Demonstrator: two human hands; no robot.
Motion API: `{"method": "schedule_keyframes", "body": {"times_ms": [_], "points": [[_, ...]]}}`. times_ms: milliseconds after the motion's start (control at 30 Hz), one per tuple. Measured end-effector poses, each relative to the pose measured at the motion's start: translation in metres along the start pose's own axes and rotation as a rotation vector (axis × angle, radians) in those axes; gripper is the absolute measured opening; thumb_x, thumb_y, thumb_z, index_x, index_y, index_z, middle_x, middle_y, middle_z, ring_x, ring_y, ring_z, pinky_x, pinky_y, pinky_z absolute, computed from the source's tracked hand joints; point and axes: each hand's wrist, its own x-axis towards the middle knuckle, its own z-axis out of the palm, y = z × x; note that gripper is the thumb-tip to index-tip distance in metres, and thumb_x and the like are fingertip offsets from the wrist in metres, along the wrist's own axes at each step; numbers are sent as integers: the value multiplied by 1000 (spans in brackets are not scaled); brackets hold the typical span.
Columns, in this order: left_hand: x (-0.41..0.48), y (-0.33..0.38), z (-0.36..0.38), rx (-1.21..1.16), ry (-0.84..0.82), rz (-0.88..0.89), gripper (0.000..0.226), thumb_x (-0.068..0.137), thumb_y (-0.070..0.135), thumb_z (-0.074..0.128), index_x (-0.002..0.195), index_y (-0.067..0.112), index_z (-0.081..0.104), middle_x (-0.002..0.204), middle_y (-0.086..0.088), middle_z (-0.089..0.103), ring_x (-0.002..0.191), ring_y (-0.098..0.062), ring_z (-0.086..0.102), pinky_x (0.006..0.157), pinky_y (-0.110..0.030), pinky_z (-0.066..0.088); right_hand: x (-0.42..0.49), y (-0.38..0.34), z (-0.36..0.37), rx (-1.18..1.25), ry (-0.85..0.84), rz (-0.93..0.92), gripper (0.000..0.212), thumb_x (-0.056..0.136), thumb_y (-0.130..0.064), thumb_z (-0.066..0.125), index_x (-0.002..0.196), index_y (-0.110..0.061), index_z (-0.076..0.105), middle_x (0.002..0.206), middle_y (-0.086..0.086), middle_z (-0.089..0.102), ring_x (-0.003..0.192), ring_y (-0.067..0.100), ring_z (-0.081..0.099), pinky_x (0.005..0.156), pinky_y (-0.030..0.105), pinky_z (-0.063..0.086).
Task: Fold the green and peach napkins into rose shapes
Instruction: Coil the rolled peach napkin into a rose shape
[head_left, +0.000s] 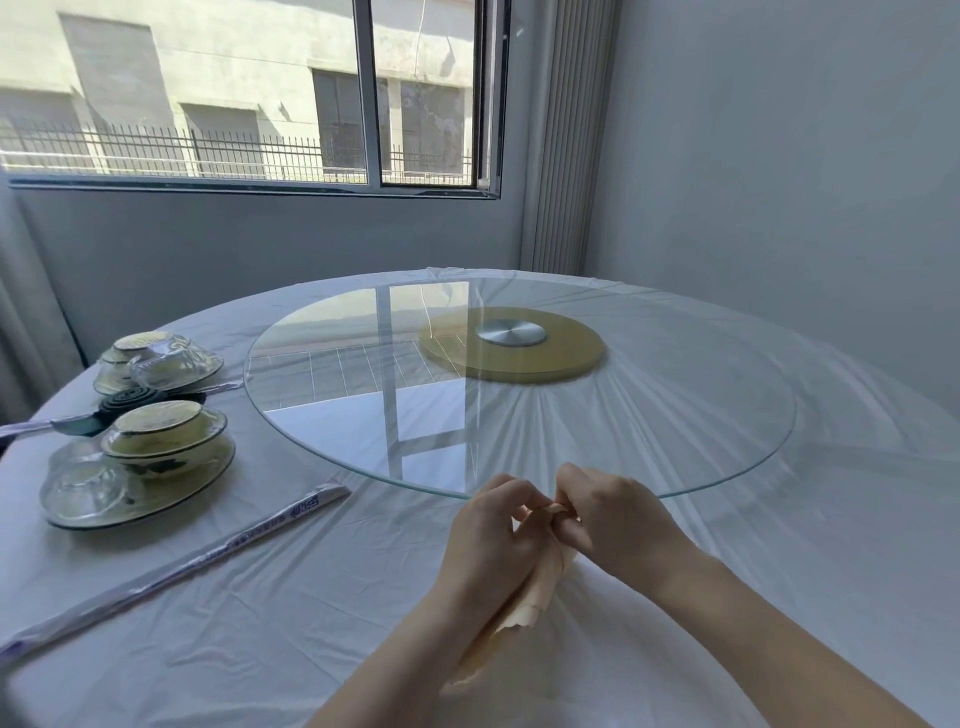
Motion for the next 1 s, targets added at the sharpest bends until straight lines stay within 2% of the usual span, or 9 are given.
{"method": "schedule_keyframes", "body": {"times_ms": [67,200,333,467,633,700,767,933,1000], "points": [[0,2,1,10,-4,4,10,85,19,63,78,25,66,83,15,58,81,4,55,65,-7,36,-5,-1,3,-71,51,-27,18,73,-30,46,66,-13,45,51,-2,47,34,20,45,36,18,14],[0,3,7,74,-43,31,10,82,12,58,81,23,58,90,11,56,84,-4,54,73,-20,44,-16,-1,9,24,86,24,21,79,-28,44,66,-12,46,55,-1,48,41,22,46,37,21,26],[2,0,7,94,-39,35,12,80,13,59,77,24,54,89,9,56,80,-4,54,70,-25,45,-11,2,-6,170,-102,71,15,80,-30,49,79,-15,54,70,-1,59,62,22,57,54,33,45],[1,-1,8,76,-45,50,12,81,13,60,76,23,56,87,10,55,80,-4,55,67,-19,43,-2,-1,-20,135,-198,109,10,82,-28,57,85,-19,56,82,-1,66,77,19,59,63,29,41],[-1,-2,7,29,-33,38,15,77,19,53,75,34,52,89,11,56,84,-4,55,71,-23,46,5,-5,-4,-34,-115,60,17,81,-23,52,76,-17,37,67,6,59,58,31,57,49,28,32],[-1,-3,8,10,-37,50,18,78,15,55,77,34,55,91,11,56,85,-3,55,71,-21,46,-2,-5,2,-83,3,20,15,76,-25,46,68,-14,38,51,2,50,38,26,49,37,23,24],[-1,-5,9,-2,-58,66,21,80,13,57,80,34,58,93,12,56,86,-1,54,70,-15,42,-11,-3,10,-9,81,48,19,78,-27,43,66,-12,44,51,-1,48,35,21,46,33,24,24],[1,-5,10,-25,-77,36,10,74,24,55,79,31,60,91,10,55,84,2,53,68,-9,38,-24,11,12,417,26,171,4,84,-22,59,83,-18,59,72,-13,56,67,8,57,58,22,45],[2,-5,9,-35,-74,27,10,77,23,57,77,33,58,91,9,54,82,3,53,67,-8,38,-32,13,7,379,-23,140,24,81,-35,51,99,-23,61,82,-14,62,72,3,60,63,23,49]]}}
